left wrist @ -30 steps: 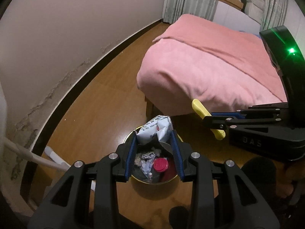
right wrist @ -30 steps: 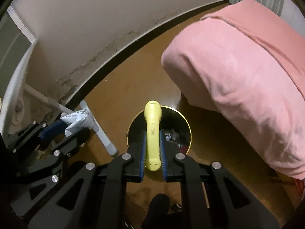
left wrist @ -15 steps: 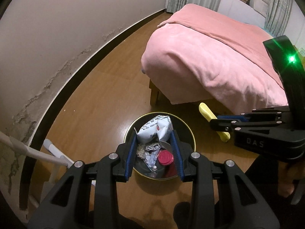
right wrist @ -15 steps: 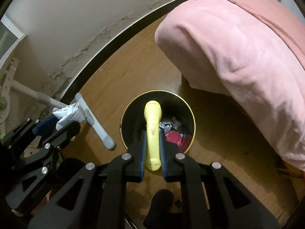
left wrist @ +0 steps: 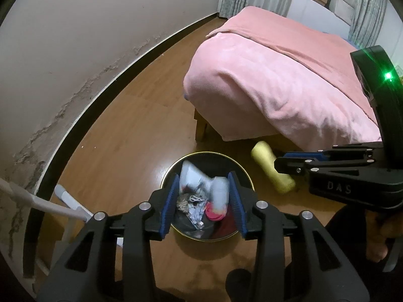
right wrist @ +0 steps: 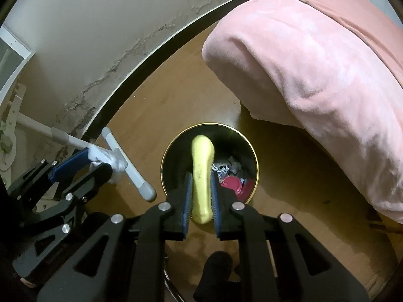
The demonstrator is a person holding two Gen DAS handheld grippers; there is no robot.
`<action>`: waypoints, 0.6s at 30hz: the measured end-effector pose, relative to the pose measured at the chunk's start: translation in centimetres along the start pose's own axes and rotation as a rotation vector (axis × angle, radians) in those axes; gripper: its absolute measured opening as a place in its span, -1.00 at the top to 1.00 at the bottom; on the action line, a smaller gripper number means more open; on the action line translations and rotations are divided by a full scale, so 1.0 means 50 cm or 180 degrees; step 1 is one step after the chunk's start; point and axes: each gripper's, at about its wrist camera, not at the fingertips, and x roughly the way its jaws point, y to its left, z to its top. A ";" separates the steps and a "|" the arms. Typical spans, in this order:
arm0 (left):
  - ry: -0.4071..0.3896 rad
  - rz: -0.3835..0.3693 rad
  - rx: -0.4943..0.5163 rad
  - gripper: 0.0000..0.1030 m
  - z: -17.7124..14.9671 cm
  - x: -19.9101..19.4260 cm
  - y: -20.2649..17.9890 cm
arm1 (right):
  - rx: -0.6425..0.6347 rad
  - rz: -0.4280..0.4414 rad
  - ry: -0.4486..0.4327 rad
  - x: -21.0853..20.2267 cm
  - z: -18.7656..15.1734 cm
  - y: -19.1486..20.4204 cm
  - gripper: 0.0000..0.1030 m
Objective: Collect trash
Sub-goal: 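Carry both items over the black bin and open both tools to drop them, then move both open tools back to the desk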
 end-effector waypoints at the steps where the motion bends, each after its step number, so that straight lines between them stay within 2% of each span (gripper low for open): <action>1: -0.0003 0.0001 0.0006 0.07 0.000 -0.001 0.000 | 0.0010 0.0000 -0.0012 -0.002 0.001 -0.001 0.39; 3: -0.0017 0.0005 0.0012 -0.04 0.000 -0.003 -0.002 | 0.0020 -0.0019 -0.0060 -0.009 0.000 -0.001 0.07; 12: -0.0092 -0.0054 0.0062 -0.53 0.004 -0.028 -0.020 | 0.0096 -0.0053 -0.0218 -0.060 0.000 -0.023 0.06; 14: -0.0148 -0.0050 0.0096 -0.71 0.010 -0.049 -0.031 | 0.0111 -0.0084 -0.0288 -0.087 0.000 -0.029 -0.06; 15: -0.0173 -0.0034 0.0114 -0.74 0.013 -0.058 -0.036 | 0.0110 -0.0111 -0.0328 -0.101 0.000 -0.031 -0.21; 18: -0.0322 0.0003 0.0216 -0.79 0.022 -0.115 -0.054 | 0.0006 -0.0254 -0.0537 -0.167 0.001 -0.020 -0.32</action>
